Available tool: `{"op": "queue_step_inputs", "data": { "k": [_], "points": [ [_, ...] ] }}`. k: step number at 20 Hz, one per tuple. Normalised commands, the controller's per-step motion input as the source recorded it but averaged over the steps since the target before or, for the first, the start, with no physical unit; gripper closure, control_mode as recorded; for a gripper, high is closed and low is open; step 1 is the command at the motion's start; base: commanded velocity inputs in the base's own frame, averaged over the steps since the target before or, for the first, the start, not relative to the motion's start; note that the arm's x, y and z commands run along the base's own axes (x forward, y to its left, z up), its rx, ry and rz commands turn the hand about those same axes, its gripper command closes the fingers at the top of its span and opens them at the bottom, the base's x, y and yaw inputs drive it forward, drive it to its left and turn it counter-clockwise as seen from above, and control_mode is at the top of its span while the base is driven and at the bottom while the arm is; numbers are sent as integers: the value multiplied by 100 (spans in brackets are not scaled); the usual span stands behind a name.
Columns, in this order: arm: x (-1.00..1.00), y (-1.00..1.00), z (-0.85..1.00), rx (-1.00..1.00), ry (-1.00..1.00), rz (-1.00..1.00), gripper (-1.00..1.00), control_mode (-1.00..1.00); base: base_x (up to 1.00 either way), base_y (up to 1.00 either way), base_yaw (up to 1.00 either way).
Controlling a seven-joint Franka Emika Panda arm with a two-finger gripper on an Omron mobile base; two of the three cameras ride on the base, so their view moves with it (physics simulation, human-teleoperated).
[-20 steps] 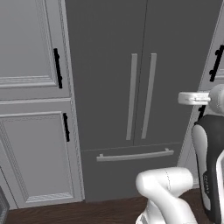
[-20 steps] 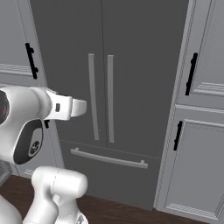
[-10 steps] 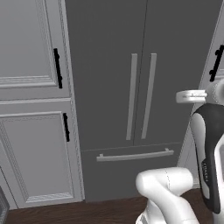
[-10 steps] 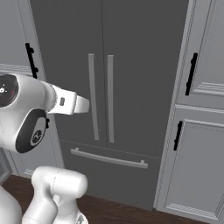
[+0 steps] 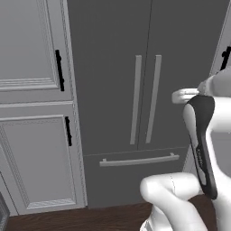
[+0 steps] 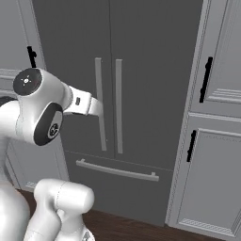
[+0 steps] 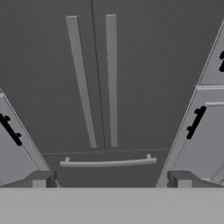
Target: Grab a lemon wedge from the fridge and one ice cube from the ice bowl, and put them in the glass of lemonade.
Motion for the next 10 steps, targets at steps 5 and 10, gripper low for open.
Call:
{"op": "queue_step_inputs", "data": {
  "k": [5, 10],
  "points": [
    [97, -1, -56, 0, 26, -6, -100, -100, 0, 0, 0],
    [74, -4, -48, 1, 6, -5, -100, -100, 0, 0, 0]
  ]
}}
